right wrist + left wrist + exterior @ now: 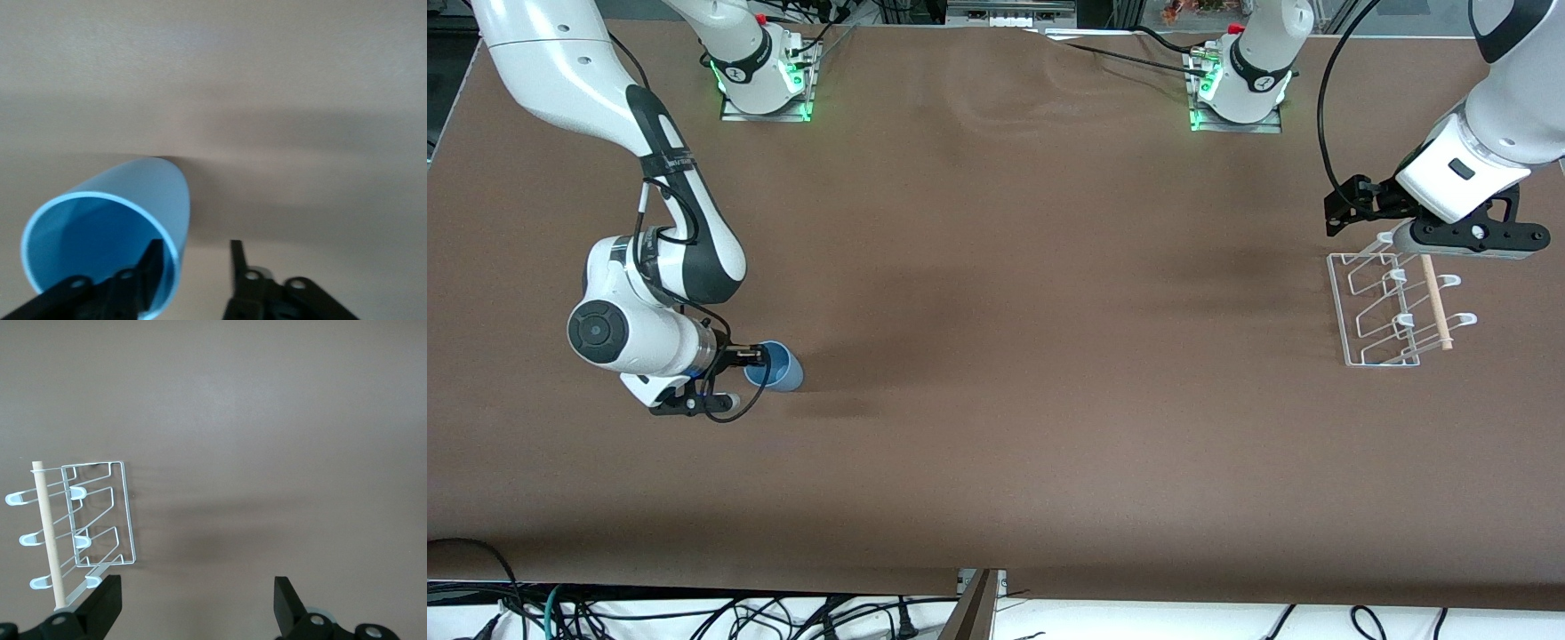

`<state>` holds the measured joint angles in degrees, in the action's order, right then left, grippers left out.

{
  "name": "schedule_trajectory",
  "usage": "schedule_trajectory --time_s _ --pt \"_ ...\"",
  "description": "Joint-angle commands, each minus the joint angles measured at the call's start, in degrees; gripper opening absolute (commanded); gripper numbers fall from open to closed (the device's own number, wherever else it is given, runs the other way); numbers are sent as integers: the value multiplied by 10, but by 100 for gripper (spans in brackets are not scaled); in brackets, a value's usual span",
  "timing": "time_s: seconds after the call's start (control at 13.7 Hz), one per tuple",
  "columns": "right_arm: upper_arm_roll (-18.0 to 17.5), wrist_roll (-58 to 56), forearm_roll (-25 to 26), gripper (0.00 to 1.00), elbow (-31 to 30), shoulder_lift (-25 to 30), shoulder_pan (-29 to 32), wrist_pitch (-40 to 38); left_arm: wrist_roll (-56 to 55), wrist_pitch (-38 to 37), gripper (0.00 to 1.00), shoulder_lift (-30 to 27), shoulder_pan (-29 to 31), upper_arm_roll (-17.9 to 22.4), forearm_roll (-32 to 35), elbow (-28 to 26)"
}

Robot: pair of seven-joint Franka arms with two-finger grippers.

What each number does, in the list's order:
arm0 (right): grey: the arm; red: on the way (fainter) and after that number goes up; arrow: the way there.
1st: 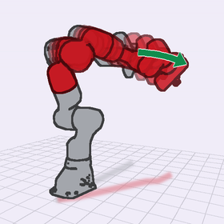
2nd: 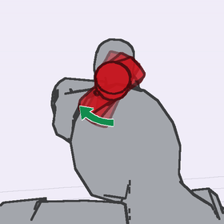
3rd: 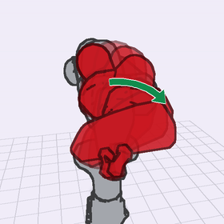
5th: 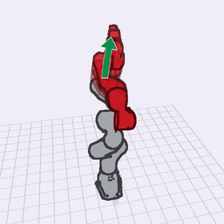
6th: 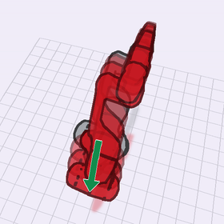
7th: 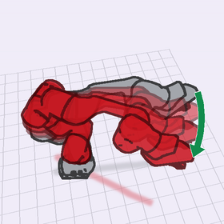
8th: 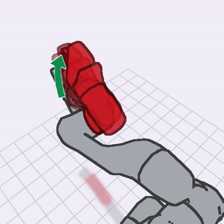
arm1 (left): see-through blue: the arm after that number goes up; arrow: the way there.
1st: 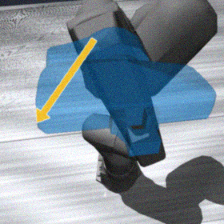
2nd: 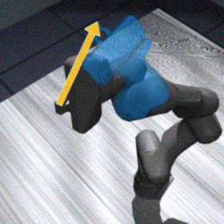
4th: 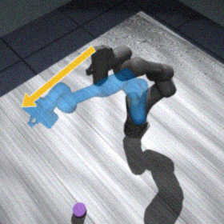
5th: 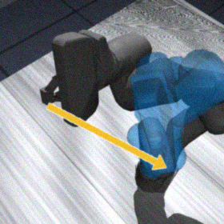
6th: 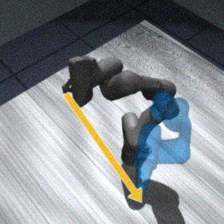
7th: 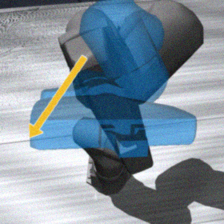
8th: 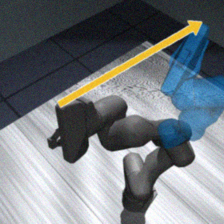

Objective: Transfer cup to left arm and place on rack
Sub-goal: 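Close the right gripper on the blue cup's rim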

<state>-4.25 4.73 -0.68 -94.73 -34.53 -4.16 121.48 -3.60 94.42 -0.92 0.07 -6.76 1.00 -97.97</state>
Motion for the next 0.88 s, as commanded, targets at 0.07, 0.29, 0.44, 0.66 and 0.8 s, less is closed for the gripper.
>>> schedule_trajectory --time_s 0.07,0.29,0.44,0.66,0.8 --pt "-6 5 -17 0 0 2 2 9 2 -10 100 3 1 0 -17 0" --pt "-6 1 -42 0 19 1 -1 6 3 -13 100 7 0 0 -23 0" --pt "-15 2 -79 0 42 3 -9 -1 3 -14 100 8 0 0 -23 0" --pt "-47 52 -160 0 80 6 -10 -30 2 -17 100 7 0 0 -23 1" --pt "-77 114 -198 0 96 5 -14 -32 -2 -18 100 8 0 -1 -23 1"
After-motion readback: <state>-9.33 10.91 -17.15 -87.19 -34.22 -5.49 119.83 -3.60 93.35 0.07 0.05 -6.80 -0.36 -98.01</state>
